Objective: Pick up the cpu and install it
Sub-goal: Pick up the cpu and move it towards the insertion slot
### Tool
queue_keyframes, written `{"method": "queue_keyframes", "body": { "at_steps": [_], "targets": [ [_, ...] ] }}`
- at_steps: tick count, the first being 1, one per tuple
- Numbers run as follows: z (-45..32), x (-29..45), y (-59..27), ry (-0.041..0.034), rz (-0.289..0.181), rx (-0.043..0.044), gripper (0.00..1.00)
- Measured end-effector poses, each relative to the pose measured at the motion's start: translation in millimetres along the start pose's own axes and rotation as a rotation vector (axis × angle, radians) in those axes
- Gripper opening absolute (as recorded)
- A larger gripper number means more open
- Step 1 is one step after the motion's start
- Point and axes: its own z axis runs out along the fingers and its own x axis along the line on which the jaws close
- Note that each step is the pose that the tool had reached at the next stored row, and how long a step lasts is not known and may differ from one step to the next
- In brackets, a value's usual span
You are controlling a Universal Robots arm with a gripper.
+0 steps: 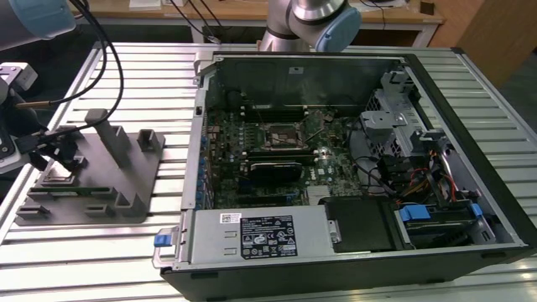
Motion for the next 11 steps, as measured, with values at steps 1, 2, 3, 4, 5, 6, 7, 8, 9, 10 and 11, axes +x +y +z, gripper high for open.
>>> {"method": "queue_keyframes", "body": {
  "at_steps": [1,2,3,4,5,6,7,8,9,10,11],
  "targets": [
    [0.0,0.0,0.0,0.0,0.0,0.0,0.58],
    [0.1,0.0,0.0,0.0,0.0,0.0,0.65],
    [0.1,0.0,0.0,0.0,0.0,0.0,0.65],
    [0.3,0.0,0.0,0.0,0.0,0.0,0.65],
    [0.9,0.0,0.0,-0.0004,0.0,-0.0002,0.65],
    [1.4,0.0,0.1,-0.0004,-0.001,-0.0002,0.65],
    [1.8,0.0,0.1,0.0001,-0.003,-0.0001,0.65],
    [2.5,0.1,0.2,0.0003,-0.005,-0.0002,0.65],
    [3.2,0.1,0.3,0.0004,-0.008,-0.0003,0.65],
    [4.0,0.1,0.4,0.0006,-0.01,-0.0003,0.65],
    [4.7,0.2,0.7,0.0007,-0.011,-0.0004,0.65]
  ]
}}
